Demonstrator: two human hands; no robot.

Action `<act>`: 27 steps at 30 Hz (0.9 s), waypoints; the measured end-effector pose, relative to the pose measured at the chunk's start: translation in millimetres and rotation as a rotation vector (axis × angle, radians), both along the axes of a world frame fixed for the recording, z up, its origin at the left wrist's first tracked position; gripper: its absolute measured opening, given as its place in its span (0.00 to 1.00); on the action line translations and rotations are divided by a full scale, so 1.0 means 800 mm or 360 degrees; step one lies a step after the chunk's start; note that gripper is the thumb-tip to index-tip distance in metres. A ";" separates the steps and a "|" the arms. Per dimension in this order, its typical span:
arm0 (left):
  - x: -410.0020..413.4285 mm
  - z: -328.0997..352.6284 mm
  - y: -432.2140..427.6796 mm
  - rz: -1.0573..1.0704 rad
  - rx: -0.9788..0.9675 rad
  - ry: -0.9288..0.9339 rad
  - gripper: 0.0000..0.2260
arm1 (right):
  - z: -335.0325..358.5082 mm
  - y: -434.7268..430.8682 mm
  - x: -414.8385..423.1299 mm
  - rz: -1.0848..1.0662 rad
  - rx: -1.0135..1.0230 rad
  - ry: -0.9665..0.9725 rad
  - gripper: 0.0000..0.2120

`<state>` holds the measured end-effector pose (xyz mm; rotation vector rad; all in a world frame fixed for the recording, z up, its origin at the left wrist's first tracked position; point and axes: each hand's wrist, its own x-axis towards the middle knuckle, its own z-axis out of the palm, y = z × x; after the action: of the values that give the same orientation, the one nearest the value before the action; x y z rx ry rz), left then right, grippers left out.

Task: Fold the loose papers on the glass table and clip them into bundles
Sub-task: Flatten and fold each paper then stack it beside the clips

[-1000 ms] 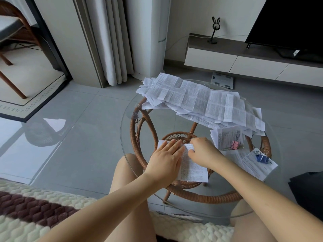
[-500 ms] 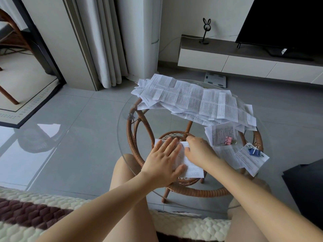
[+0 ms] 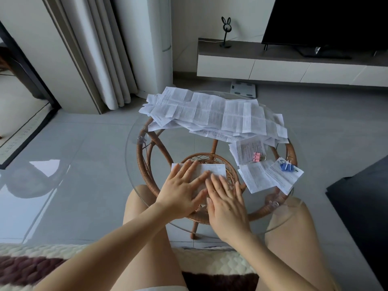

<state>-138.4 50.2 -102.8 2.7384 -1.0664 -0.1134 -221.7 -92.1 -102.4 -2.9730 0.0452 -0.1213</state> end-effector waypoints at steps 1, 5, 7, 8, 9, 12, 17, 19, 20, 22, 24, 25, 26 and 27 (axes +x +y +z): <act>0.003 0.000 0.003 -0.0016 0.0013 0.0036 0.31 | 0.001 0.001 0.001 -0.0002 0.0006 0.0010 0.24; 0.009 0.001 0.022 -0.0164 0.0086 0.0013 0.27 | 0.000 -0.007 -0.003 -0.0007 0.0025 0.0077 0.26; 0.006 0.003 0.035 -0.0188 0.0119 -0.0026 0.25 | 0.004 -0.012 -0.006 0.0034 0.0053 0.0132 0.31; 0.005 0.003 0.042 -0.0179 0.0145 -0.0039 0.24 | 0.005 -0.013 -0.007 0.0049 0.0078 0.0157 0.33; 0.003 0.004 0.050 -0.0164 0.0166 -0.0051 0.24 | 0.006 -0.014 -0.008 0.0051 0.0110 0.0193 0.35; 0.002 0.005 0.077 -0.0135 0.0180 -0.0093 0.23 | 0.009 -0.016 -0.009 0.0037 0.0166 0.0188 0.33; 0.000 0.008 0.094 -0.0120 0.0188 -0.0067 0.21 | 0.013 -0.022 -0.011 0.0063 0.0295 0.0147 0.28; 0.000 0.012 0.093 -0.0105 0.0198 -0.0073 0.21 | 0.015 -0.025 -0.013 0.0090 0.0353 0.0140 0.31; -0.001 0.016 0.092 -0.0088 0.0218 -0.0093 0.20 | 0.014 -0.026 -0.013 0.0109 0.0370 0.0132 0.31; -0.004 0.026 0.085 -0.0077 0.0250 -0.0235 0.20 | 0.012 -0.031 -0.015 0.0140 0.0427 0.0103 0.29; -0.015 0.032 0.069 -0.0117 0.0193 -0.0425 0.23 | 0.013 -0.037 -0.020 0.0184 0.0377 0.0018 0.24; -0.025 0.032 0.059 -0.0134 0.0112 -0.0480 0.25 | 0.017 -0.038 -0.024 0.0228 0.0328 -0.0060 0.22; -0.036 0.032 0.049 -0.0153 0.0030 -0.0491 0.25 | 0.022 -0.038 -0.030 0.0292 0.0301 -0.0107 0.21; -0.048 0.033 0.040 -0.0176 -0.0051 -0.0446 0.24 | 0.026 -0.038 -0.038 0.0374 0.0266 -0.0147 0.19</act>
<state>-177.1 81.9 -76.2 2.7212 -1.2770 0.2768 -252.2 -122.6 -81.9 -2.7765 -0.2896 -0.2136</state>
